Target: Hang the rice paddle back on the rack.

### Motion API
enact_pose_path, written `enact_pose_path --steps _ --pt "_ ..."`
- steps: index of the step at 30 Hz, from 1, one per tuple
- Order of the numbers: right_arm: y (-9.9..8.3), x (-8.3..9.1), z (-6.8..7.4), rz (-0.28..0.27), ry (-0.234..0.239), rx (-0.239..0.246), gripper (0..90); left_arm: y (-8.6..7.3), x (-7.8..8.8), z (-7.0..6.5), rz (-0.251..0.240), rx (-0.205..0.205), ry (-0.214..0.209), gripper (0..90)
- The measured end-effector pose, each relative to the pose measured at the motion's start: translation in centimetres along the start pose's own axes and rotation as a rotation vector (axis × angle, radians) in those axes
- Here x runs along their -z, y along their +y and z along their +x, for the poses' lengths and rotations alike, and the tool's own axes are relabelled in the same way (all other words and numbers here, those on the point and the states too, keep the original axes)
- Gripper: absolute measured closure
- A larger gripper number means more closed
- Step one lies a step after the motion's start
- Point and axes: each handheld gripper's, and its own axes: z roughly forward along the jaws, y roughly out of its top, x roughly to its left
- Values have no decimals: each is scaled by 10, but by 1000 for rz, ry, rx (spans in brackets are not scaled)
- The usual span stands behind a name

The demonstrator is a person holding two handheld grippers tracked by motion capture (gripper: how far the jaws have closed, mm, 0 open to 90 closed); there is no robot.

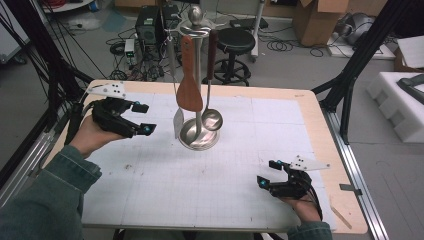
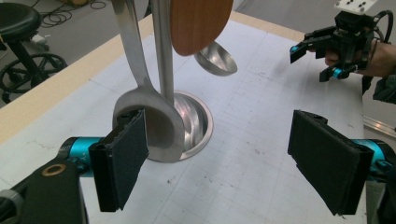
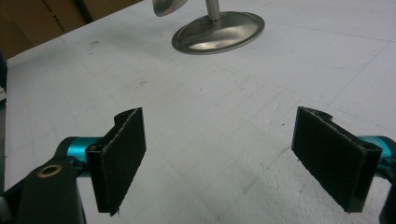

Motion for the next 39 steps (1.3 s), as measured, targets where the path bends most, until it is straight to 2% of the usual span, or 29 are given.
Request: enact_pose_path --steps 14,23,27,39 --pt "0 -1 1 -15 19 1 170 -25 -9 -8 1 17 5 149" --pt "-2 -2 2 -1 33 1 170 -40 -13 -11 -6 28 17 127" --pt "-2 -3 2 5 36 4 170 -46 -12 -12 -21 37 20 123" --pt "-3 -2 2 1 41 6 170 -63 -16 -14 -23 55 27 118"
